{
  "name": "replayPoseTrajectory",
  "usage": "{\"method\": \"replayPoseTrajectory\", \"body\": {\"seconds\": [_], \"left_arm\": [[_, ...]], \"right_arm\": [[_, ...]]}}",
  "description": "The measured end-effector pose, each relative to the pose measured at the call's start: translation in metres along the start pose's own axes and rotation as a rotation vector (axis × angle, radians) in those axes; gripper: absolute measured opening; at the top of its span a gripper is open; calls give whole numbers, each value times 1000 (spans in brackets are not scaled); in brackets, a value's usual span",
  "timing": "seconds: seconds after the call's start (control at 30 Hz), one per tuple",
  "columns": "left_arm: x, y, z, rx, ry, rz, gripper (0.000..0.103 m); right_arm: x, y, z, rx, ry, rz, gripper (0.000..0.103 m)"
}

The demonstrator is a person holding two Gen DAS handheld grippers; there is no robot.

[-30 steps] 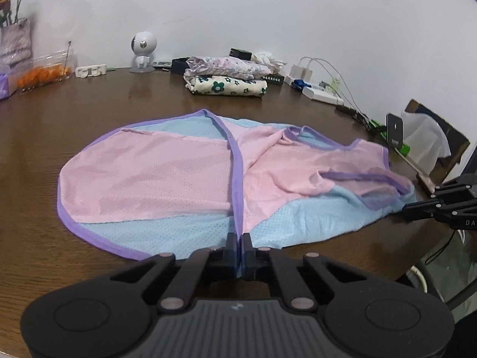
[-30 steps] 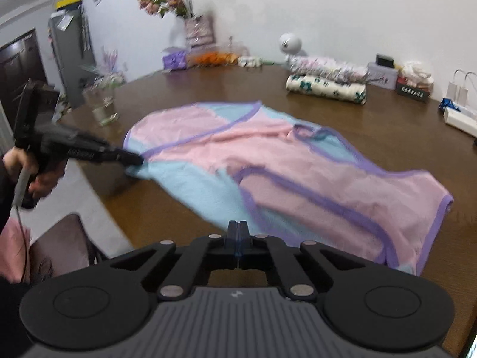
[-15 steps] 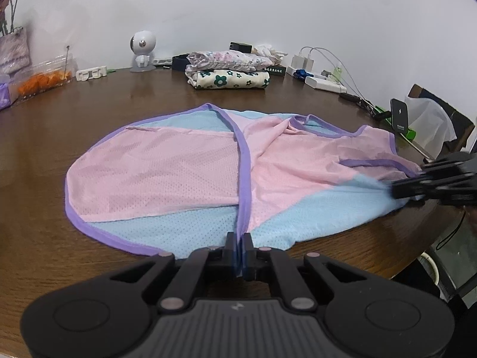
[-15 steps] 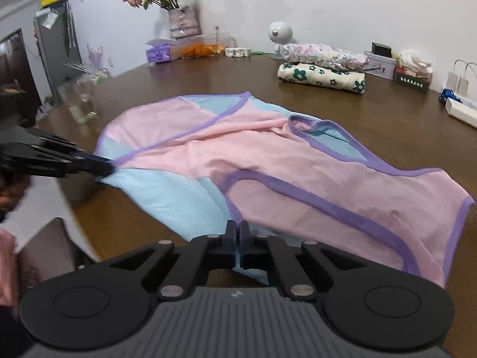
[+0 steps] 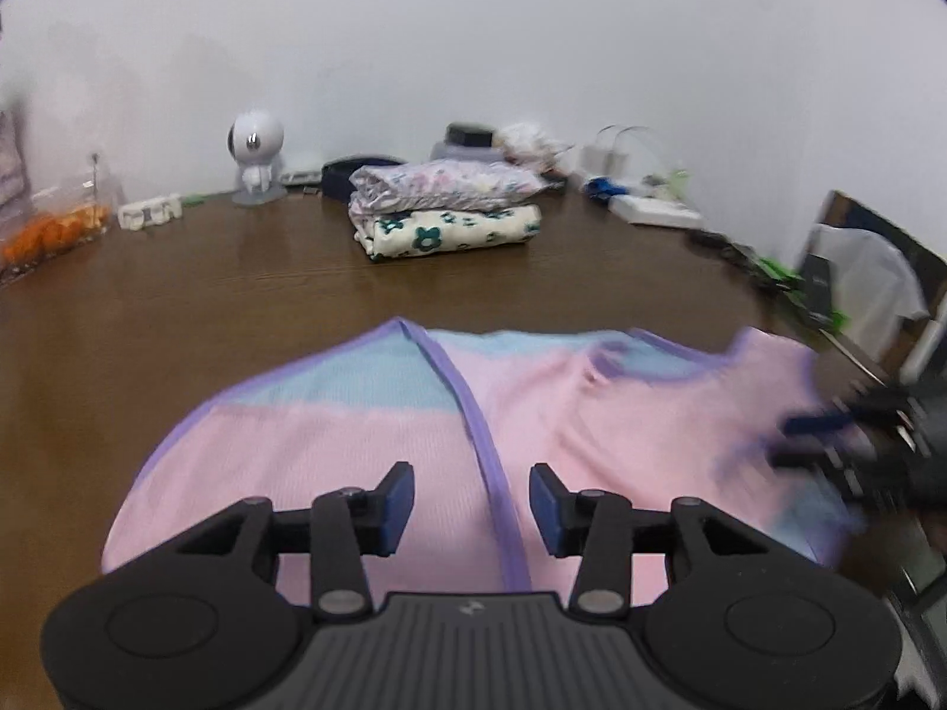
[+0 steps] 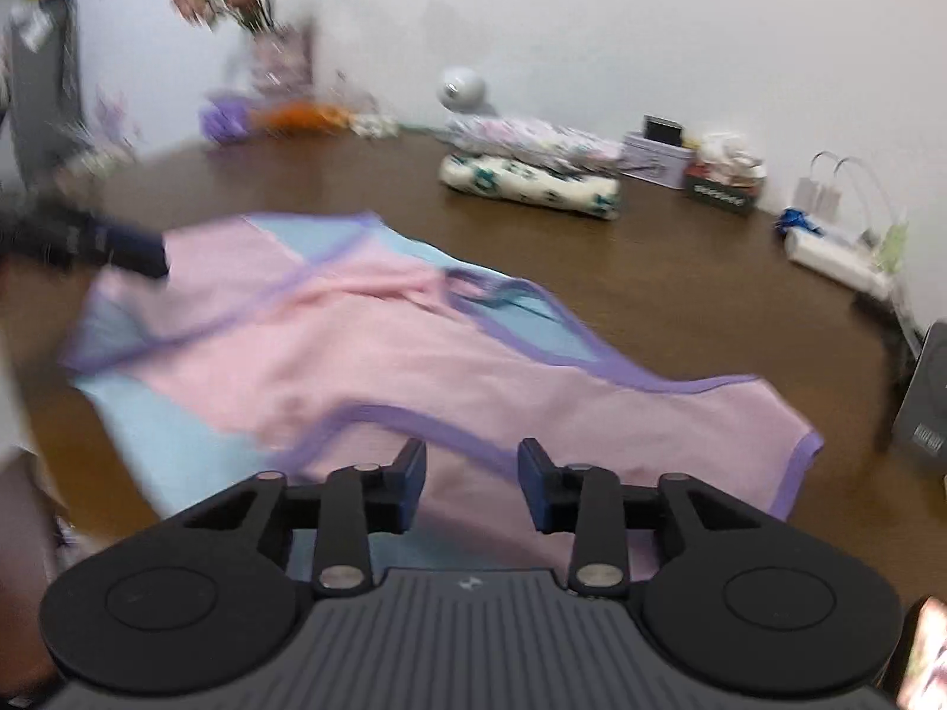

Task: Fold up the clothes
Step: 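Grasp the garment's purple-trimmed hem with the left gripper while the right gripper grasps it too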

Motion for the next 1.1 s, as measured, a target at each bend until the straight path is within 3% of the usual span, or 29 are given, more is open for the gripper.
{"method": "replayPoseTrajectory", "body": {"seconds": [0.1,0.23,0.3,0.47,0.53,0.57,0.6,0.73,0.77,0.87,0.93,1.0,1.03,1.1], "left_arm": [[-1,-28,46,-30,-25,-73,47],[3,-42,89,-82,-18,-134,48],[1,-43,104,-106,-55,-172,47],[-4,-37,126,-119,-135,-221,47],[-5,-35,127,-111,-156,-216,42],[-4,-35,127,-109,-169,-210,29],[-5,-35,128,-112,-180,-209,8],[-11,-33,127,-82,-206,-248,4],[-15,-32,126,-68,-217,-262,3],[-26,-27,123,-31,-237,-318,3],[-28,-25,122,-15,-248,-326,2],[-28,-24,121,-2,-257,-322,3],[-27,-23,120,5,-259,-318,3],[-25,-21,120,20,-257,-307,3]], "right_arm": [[1,2,6,2,13,-20,33],[4,8,10,-11,49,-28,32],[8,10,13,-21,35,-2,19],[14,10,15,-6,0,39,10],[15,11,14,4,-7,55,4],[16,11,12,8,-5,61,2],[18,11,11,10,-1,68,0],[23,11,3,27,0,86,0],[24,10,2,34,-4,87,7],[21,12,1,58,-1,63,57],[18,14,5,50,4,40,51],[20,17,12,33,3,57,33],[22,18,14,36,7,64,29],[27,17,17,42,28,77,8]]}}
Point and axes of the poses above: each gripper's, at about its wrist camera, not at the fingertips, and z roughly the way its jaws point, x to its right, y to its underside, the point moved 2 cm from there along z, roughly the way its jaws point, and after that the axes turned 11 degrees about x, right-handed, at the moved point
